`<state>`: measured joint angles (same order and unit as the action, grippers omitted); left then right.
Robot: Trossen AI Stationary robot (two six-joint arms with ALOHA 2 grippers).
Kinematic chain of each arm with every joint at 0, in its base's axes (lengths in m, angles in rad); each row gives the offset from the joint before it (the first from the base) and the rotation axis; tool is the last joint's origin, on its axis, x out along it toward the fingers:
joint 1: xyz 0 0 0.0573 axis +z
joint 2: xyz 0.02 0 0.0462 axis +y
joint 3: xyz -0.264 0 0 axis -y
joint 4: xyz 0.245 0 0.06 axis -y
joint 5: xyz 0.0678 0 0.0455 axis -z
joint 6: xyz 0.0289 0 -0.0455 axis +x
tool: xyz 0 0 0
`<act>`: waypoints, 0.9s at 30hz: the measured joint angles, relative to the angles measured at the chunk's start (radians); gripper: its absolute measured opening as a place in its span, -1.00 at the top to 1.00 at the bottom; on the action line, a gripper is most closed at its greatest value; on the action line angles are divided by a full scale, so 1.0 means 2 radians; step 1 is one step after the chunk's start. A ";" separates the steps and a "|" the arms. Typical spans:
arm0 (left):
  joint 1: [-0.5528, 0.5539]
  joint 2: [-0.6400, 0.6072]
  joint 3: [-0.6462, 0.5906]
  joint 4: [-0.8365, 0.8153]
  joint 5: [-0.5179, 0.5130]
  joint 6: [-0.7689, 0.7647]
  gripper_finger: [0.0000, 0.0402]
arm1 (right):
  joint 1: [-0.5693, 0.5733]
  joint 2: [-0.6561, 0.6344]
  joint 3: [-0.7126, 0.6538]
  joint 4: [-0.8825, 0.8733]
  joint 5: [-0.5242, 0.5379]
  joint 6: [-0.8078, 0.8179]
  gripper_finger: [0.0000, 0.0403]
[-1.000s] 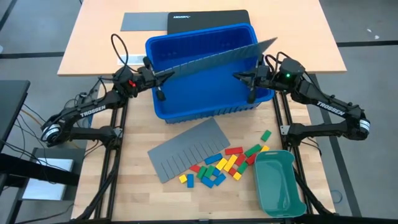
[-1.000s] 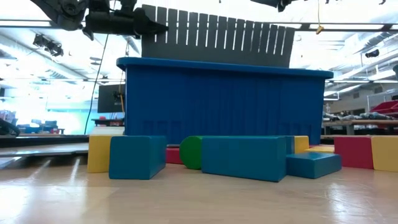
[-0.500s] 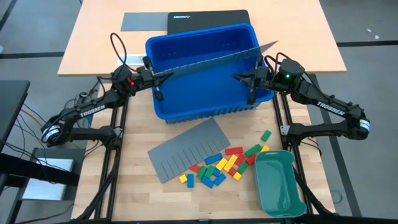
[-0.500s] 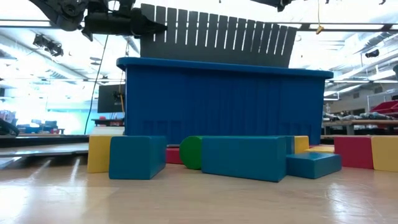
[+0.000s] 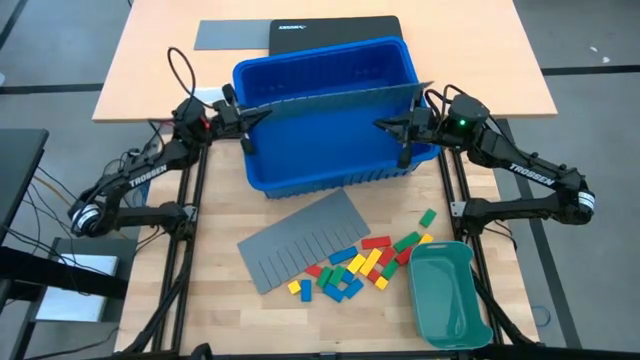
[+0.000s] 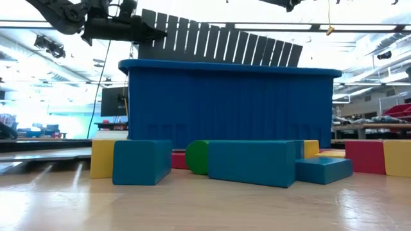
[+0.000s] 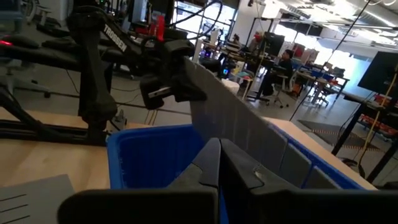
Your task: Sort Items/Unsort Items
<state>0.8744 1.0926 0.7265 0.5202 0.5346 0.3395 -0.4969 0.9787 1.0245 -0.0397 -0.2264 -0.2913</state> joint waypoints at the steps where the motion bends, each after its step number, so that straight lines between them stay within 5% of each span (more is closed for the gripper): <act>1: 0.006 0.001 0.000 0.001 0.006 0.000 0.99 | 0.000 0.000 0.000 0.000 -0.001 0.000 0.99; 12: 0.028 0.044 0.000 0.106 0.051 -0.048 0.99 | 0.000 0.000 0.000 0.003 -0.001 -0.007 0.99; 27: 0.040 0.057 0.000 0.103 0.051 -0.054 0.99 | 0.002 0.000 0.000 0.000 -0.002 -0.007 0.99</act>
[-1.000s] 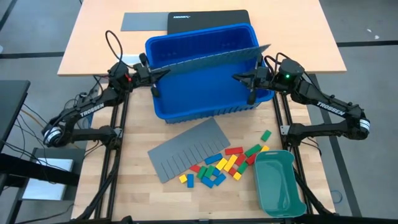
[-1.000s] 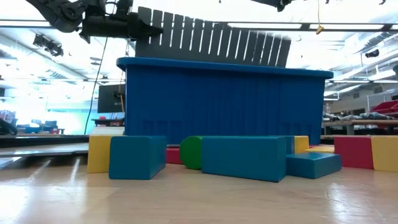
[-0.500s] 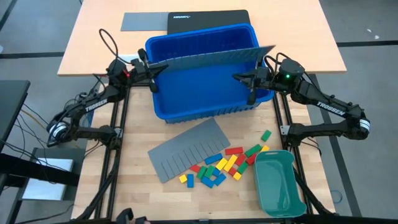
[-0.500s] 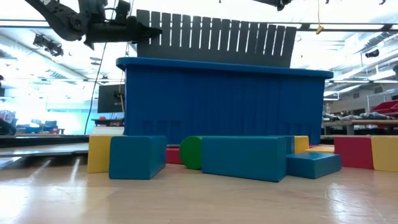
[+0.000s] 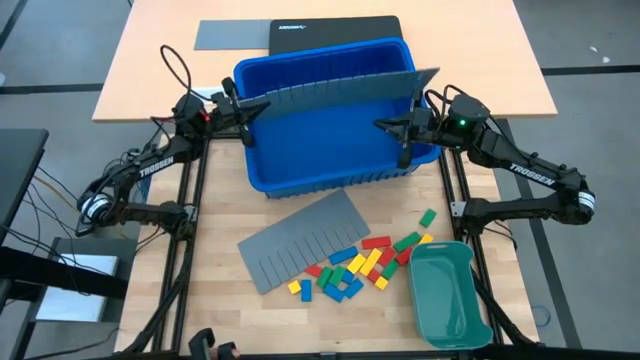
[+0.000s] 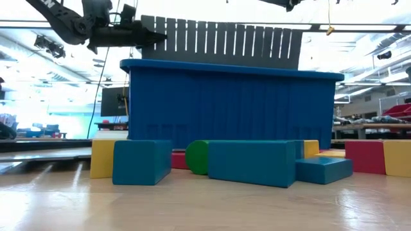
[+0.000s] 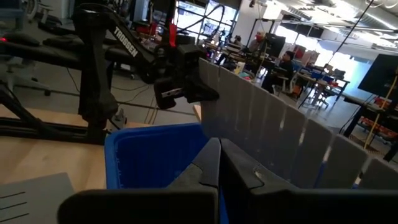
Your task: Sort Items/Unsort Items
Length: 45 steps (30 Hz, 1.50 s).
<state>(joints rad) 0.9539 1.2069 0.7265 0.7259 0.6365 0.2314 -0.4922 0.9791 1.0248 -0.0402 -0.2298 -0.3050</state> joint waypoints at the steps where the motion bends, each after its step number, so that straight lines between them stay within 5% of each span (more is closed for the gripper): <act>1: 0.003 0.001 0.000 -0.001 0.000 0.000 0.99 | 0.002 0.000 0.000 0.000 0.000 0.000 1.00; 45: 0.006 -0.011 0.000 -0.003 -0.025 -0.018 0.99 | 0.017 0.000 0.000 -0.007 0.003 -0.006 0.99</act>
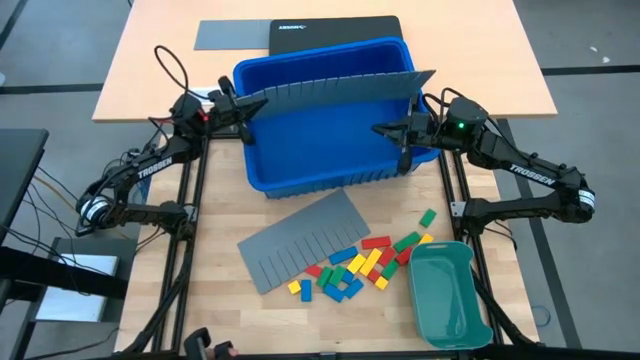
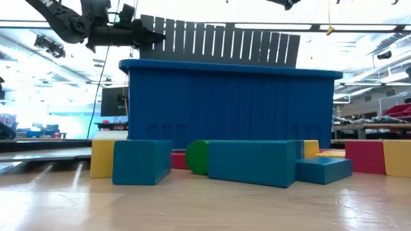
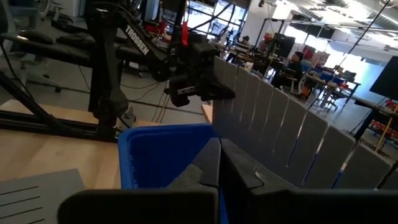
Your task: Sort Items/Unsort Items
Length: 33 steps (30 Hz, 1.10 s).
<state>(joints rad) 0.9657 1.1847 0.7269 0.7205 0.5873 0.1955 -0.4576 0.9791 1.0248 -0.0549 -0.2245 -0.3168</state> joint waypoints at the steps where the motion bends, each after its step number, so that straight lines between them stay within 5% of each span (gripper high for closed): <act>1: 0.000 0.000 0.000 0.003 0.000 0.000 0.99 | 0.000 0.000 0.000 0.000 0.000 0.000 0.99; 33: -0.006 0.021 0.000 0.036 0.012 -0.025 0.99 | 0.000 0.000 0.000 -0.007 -0.002 0.000 0.99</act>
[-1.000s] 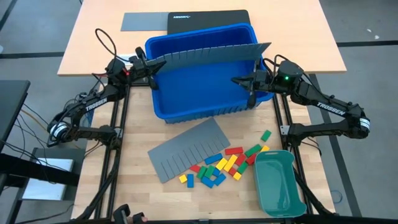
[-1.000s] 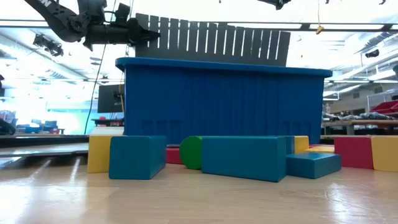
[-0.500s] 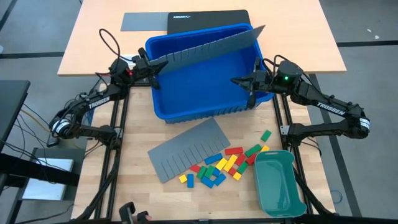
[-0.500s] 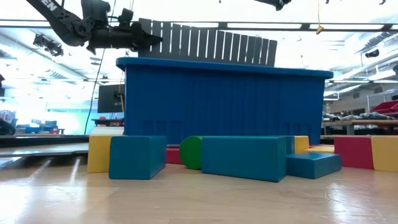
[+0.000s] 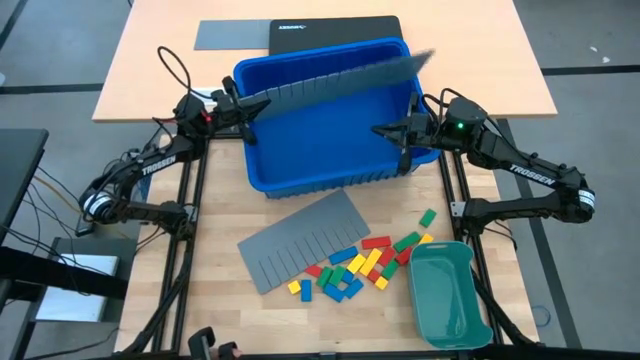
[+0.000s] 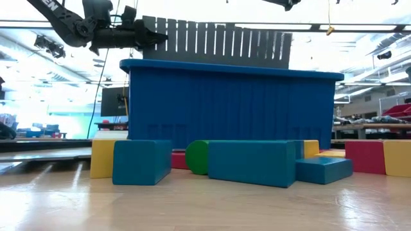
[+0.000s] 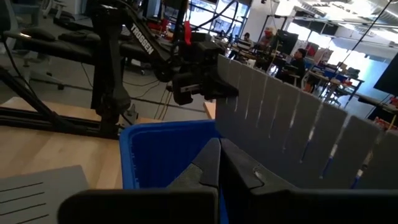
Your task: Sort Items/Unsort Items
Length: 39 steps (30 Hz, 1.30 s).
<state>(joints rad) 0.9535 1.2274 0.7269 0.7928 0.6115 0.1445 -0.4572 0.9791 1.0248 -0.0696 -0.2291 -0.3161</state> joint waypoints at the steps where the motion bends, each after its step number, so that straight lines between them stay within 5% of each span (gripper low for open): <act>1: 0.000 -0.002 0.000 -0.001 0.001 0.000 0.99 | 0.000 0.000 0.000 0.000 0.000 0.000 0.99; 39: 0.002 -0.012 0.000 -0.040 -0.008 0.019 0.99 | 0.000 0.000 0.000 0.000 0.000 0.000 1.00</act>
<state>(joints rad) 0.9565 1.2040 0.7269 0.7136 0.5953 0.1818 -0.4574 0.9791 1.0252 -0.0694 -0.2283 -0.3164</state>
